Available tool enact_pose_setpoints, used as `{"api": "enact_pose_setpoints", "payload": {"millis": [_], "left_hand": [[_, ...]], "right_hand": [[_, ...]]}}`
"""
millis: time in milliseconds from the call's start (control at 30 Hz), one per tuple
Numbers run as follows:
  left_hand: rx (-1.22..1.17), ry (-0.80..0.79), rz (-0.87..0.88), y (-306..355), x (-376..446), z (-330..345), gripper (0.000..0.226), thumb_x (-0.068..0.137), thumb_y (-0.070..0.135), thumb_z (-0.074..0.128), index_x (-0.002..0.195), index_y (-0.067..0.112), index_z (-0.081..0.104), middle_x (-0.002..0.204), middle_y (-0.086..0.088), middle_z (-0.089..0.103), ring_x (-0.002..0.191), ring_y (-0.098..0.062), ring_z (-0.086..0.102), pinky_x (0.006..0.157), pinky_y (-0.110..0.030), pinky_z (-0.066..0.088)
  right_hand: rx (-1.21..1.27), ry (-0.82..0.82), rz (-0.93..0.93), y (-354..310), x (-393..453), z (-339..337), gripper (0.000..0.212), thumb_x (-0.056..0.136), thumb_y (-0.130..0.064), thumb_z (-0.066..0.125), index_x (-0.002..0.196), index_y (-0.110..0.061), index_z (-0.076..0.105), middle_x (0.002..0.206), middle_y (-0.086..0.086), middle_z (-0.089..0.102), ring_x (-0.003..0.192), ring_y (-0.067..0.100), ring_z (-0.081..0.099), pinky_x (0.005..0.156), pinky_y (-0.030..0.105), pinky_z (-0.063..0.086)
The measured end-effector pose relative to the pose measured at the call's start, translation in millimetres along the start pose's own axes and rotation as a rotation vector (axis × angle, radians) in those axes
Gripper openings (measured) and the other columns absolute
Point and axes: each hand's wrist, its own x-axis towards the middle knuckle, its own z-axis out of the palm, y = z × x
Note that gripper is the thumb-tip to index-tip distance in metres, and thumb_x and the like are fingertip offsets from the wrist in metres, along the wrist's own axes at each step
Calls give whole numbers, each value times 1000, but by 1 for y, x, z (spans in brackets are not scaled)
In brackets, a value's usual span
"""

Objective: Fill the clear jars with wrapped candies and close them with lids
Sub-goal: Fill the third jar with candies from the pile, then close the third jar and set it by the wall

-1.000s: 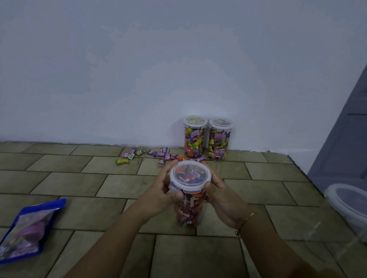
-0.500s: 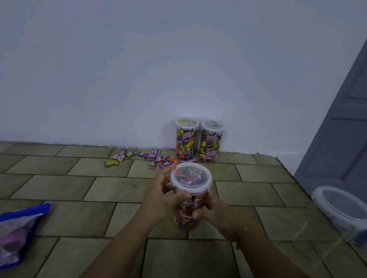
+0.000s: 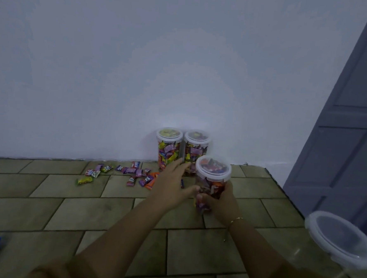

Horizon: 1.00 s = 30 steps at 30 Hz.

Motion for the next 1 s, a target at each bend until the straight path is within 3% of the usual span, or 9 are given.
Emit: {"api": "enact_pose_setpoints", "payload": {"millis": [100,233,433,533,633,733,867,933,1000], "left_hand": [[217,-17,54,3,34,3,70,88,52,54,147,24,28,160,3,5,147,-17,-1,119,-39,7],[450,-63,108,6,76,12,76,93,52,46,152,20,9,159,-1,-13,145,-21,-17,118,-39,-8],[484,-41,127,0,111,30,80,93,44,46,152,19,-2,160,0,-4,147,-18,-9,117,-40,-9],[458,30,130,-5,118,38,78,92,41,47,152,20,3,160,2,2,147,-16,-4,119,-41,-4],[443,46,133,-7,118,43,79,91,40,48,152,21,2,160,3,0,147,-16,-6,119,-40,-6],[452,27,128,-7,117,44,82,91,41,48,151,20,-4,160,2,-6,146,-17,-11,116,-39,-11],[487,-37,97,-4,117,43,89,91,47,48,149,19,-14,158,-2,-18,144,-22,-20,114,-37,-15],[477,-52,84,-3,112,44,92,91,47,49,148,18,-17,157,-4,-23,143,-24,-24,113,-36,-15],[465,-61,96,0,104,46,94,91,46,51,148,18,-19,156,-6,-25,142,-25,-26,114,-36,-14]], "right_hand": [[82,68,15,3,30,-4,65,74,4,74,121,-12,31,96,-2,56,68,4,53,45,8,46],[123,181,43,17,75,-4,70,73,1,76,124,-16,31,111,12,56,76,24,59,41,21,50],[139,333,40,27,125,0,83,67,-6,80,130,-21,29,126,17,50,110,40,56,87,59,50],[128,387,65,24,146,-1,87,71,1,75,140,-7,24,137,14,42,125,30,45,102,52,42],[70,383,88,25,160,-1,85,77,4,66,144,-13,16,143,13,36,129,33,39,102,56,41],[-43,307,119,23,160,4,84,86,6,51,150,-12,-1,153,11,22,139,29,27,115,43,24],[-72,262,170,23,153,10,85,89,8,45,148,-9,-14,157,9,13,142,25,20,116,36,18],[-72,276,206,21,146,11,86,89,6,49,147,-4,-14,156,13,17,140,26,25,114,35,21],[-109,277,245,17,138,10,77,87,4,52,147,0,3,149,20,28,134,31,35,111,38,29]]}}
